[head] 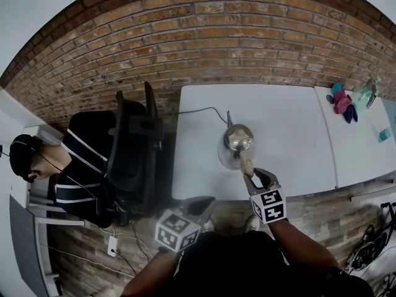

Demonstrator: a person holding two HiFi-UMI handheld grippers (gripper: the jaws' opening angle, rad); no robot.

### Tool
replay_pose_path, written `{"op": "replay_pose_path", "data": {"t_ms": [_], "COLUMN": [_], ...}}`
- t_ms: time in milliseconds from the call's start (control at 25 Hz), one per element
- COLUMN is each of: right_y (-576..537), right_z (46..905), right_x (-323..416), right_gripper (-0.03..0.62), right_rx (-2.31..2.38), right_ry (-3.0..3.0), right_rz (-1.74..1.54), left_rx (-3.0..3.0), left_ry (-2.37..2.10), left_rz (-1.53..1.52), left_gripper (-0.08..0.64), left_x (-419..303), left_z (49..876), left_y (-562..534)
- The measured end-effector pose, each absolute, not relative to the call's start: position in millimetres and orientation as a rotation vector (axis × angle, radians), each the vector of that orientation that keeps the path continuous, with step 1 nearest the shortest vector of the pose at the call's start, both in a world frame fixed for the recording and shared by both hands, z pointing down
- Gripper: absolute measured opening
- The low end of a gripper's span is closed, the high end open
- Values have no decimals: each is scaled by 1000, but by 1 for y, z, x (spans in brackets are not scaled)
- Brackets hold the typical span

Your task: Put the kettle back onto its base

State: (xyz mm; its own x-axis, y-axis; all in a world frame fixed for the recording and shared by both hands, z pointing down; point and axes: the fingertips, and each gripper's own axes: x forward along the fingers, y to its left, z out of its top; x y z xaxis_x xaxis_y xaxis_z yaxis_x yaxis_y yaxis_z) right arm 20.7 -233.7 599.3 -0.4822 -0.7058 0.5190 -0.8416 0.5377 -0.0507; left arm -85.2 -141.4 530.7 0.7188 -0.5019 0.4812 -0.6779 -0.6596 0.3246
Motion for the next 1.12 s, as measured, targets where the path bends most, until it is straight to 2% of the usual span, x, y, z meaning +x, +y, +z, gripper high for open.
{"op": "replay_pose_path", "data": {"t_ms": [1120], "right_y": [-224], "right_z": [598], "right_x": [-14], "right_gripper": [155], "right_rx": [1243], "right_ry": [-2364], "right_rz": [492], "left_rx": [2450], "left_ry": [-882], "left_rz": [495], "left_gripper": [2], "left_x": [-98], "left_z": [530], "left_y": [-133]}}
